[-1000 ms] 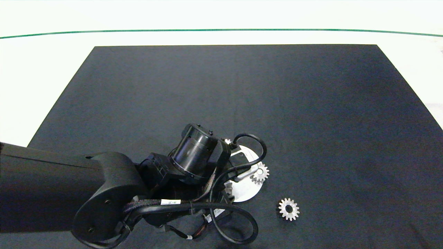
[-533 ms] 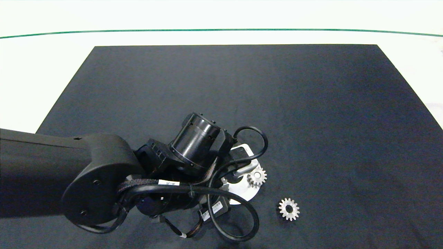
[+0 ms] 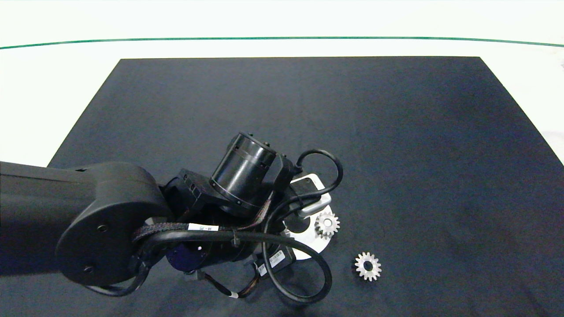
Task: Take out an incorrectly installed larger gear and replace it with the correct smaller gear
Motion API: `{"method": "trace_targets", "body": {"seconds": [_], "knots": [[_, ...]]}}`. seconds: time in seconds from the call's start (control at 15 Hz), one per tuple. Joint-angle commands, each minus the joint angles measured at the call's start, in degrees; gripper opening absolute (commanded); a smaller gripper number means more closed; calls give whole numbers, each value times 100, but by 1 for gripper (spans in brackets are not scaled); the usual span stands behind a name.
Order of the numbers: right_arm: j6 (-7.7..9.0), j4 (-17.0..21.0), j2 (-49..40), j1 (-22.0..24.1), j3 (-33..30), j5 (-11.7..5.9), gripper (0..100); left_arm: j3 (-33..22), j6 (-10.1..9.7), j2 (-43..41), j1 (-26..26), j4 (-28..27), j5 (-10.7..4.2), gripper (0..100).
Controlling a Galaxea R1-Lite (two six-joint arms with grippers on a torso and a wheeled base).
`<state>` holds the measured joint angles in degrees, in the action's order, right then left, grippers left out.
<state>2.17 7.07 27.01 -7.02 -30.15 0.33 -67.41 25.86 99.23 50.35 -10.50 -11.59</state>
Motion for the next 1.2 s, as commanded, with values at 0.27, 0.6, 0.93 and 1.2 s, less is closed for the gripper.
{"method": "trace_targets", "body": {"seconds": [0.27,0.6,0.93,1.2], "knots": [[3,5,-3,-1,9,2,100,-35,16,-35,10,-14,-141,100],[3,14,-3,-10,18,2,100,-35,-2,-150,10,-550,-133,100],[-6,14,-3,-1,26,2,100,-17,-151,-106,10,-647,-133,100],[-6,14,-3,-1,35,2,100,9,-274,70,1,-612,-124,100]]}}
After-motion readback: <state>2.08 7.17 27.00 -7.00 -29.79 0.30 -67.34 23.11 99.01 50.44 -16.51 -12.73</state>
